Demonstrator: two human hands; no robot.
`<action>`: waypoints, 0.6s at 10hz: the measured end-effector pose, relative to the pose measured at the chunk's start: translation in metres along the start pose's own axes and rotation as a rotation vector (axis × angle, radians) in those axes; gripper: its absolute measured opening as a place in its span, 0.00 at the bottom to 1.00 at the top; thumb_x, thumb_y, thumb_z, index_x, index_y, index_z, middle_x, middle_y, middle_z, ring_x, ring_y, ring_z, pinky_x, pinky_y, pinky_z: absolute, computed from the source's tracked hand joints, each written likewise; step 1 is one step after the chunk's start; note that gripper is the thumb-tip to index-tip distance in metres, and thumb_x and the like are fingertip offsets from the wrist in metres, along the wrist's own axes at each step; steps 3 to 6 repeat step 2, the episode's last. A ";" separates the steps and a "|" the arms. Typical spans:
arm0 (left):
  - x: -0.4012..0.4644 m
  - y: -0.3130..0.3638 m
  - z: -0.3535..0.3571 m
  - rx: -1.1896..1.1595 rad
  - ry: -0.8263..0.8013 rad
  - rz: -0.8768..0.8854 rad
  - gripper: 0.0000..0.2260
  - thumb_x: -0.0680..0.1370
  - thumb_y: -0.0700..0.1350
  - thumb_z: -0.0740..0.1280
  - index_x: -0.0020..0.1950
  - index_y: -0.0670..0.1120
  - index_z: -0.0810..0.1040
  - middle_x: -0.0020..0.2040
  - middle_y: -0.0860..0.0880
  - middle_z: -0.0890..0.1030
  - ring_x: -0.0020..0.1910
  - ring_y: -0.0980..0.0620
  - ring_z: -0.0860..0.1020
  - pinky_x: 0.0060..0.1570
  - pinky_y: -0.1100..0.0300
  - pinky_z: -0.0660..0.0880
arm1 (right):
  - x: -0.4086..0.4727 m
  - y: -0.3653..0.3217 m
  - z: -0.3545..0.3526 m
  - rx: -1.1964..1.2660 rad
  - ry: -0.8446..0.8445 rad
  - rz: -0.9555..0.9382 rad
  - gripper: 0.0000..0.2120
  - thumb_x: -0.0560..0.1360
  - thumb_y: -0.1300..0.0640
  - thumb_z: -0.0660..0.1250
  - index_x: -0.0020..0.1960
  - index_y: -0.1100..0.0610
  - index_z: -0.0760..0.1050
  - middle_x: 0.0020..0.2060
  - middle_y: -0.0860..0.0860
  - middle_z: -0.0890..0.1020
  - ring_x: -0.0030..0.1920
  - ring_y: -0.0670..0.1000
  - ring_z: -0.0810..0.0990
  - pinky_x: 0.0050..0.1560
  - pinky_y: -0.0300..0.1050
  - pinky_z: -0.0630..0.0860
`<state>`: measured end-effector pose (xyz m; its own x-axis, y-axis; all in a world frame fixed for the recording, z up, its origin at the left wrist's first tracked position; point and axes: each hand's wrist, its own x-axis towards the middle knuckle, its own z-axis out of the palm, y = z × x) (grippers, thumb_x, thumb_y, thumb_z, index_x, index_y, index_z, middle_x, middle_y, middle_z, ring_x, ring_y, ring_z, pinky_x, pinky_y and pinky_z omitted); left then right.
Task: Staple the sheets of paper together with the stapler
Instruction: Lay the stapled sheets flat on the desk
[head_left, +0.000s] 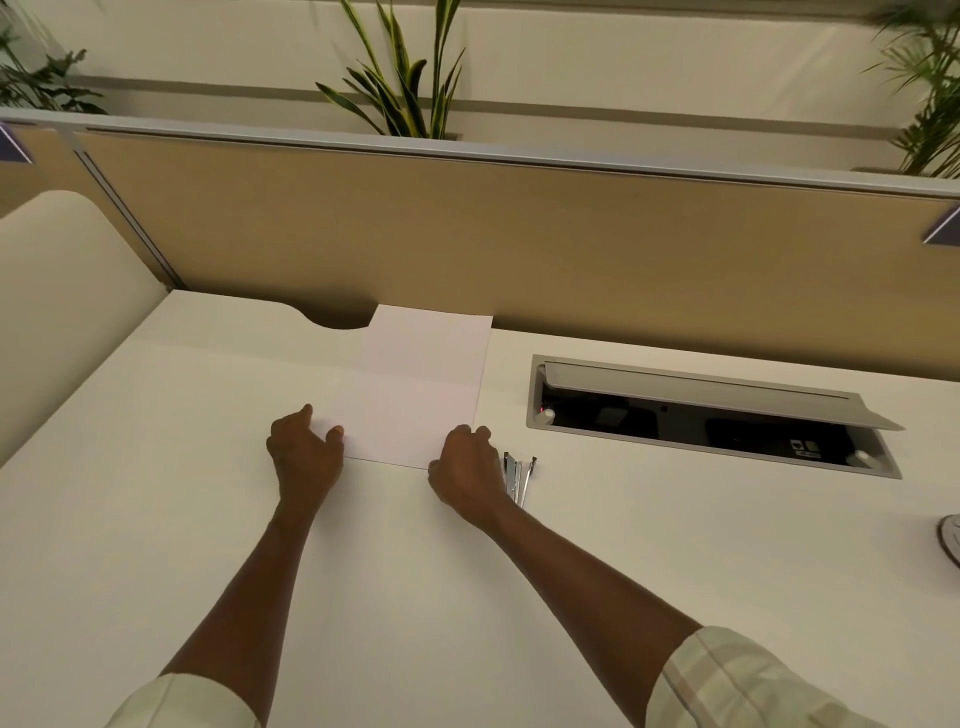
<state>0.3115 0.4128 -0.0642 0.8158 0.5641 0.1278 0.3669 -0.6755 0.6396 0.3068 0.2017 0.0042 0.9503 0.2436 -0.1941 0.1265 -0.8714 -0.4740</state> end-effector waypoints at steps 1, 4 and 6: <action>-0.012 -0.002 -0.008 0.017 0.063 0.079 0.24 0.73 0.43 0.69 0.62 0.27 0.73 0.56 0.28 0.78 0.58 0.28 0.75 0.60 0.38 0.69 | -0.014 -0.004 -0.006 0.038 0.054 -0.020 0.10 0.77 0.61 0.61 0.56 0.67 0.71 0.55 0.63 0.74 0.48 0.63 0.77 0.38 0.43 0.64; -0.039 0.015 -0.014 -0.012 0.060 0.100 0.23 0.77 0.41 0.67 0.67 0.29 0.69 0.64 0.30 0.74 0.65 0.31 0.71 0.67 0.41 0.67 | -0.031 -0.002 -0.006 0.041 0.151 -0.043 0.09 0.77 0.60 0.60 0.54 0.64 0.70 0.54 0.60 0.74 0.48 0.61 0.77 0.39 0.45 0.63; -0.039 0.015 -0.014 -0.012 0.060 0.100 0.23 0.77 0.41 0.67 0.67 0.29 0.69 0.64 0.30 0.74 0.65 0.31 0.71 0.67 0.41 0.67 | -0.031 -0.002 -0.006 0.041 0.151 -0.043 0.09 0.77 0.60 0.60 0.54 0.64 0.70 0.54 0.60 0.74 0.48 0.61 0.77 0.39 0.45 0.63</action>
